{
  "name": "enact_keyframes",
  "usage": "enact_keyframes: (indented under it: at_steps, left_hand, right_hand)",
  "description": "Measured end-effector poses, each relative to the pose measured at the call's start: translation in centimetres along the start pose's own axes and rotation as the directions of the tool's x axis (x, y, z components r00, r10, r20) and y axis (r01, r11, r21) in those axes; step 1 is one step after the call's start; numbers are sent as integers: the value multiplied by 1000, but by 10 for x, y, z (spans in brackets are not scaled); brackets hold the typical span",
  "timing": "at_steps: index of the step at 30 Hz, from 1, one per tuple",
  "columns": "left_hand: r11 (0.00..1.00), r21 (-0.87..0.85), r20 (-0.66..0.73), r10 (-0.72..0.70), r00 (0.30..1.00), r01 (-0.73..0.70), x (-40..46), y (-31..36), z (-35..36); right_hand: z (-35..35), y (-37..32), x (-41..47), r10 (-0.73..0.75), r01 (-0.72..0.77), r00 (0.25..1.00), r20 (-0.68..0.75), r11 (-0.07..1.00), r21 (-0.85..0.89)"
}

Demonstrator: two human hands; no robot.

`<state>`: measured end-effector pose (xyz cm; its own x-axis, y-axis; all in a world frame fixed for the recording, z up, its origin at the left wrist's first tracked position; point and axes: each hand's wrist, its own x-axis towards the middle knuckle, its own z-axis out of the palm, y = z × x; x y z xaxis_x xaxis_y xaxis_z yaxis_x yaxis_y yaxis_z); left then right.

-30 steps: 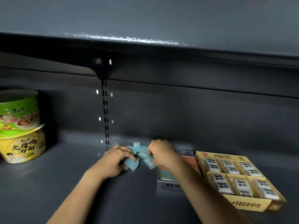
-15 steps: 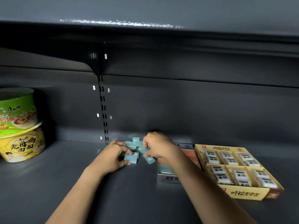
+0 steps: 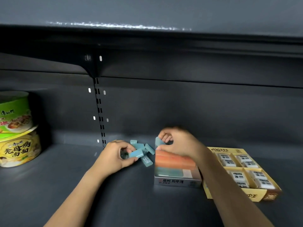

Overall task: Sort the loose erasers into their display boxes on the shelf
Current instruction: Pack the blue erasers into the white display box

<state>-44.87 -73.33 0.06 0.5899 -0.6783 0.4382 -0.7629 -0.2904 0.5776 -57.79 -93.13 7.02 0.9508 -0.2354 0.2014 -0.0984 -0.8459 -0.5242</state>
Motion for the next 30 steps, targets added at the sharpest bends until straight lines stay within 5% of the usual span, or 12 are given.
enact_keyframes:
  at_steps: [8, 15, 30]
  left_hand:
    - [988, -113, 93, 114, 989, -104, 19, 52, 30]
    - [987, -156, 344, 88, 935, -36, 13, 61, 51]
    - [966, -251, 356, 38, 934, 56, 8, 44, 48]
  right_hand:
    - [-21, 39, -30, 93, -90, 994, -59, 995, 51]
    - [-19, 52, -46, 226, -204, 956, 188, 971, -129]
    - [-8, 48, -51, 198, -153, 968, 156, 953, -260]
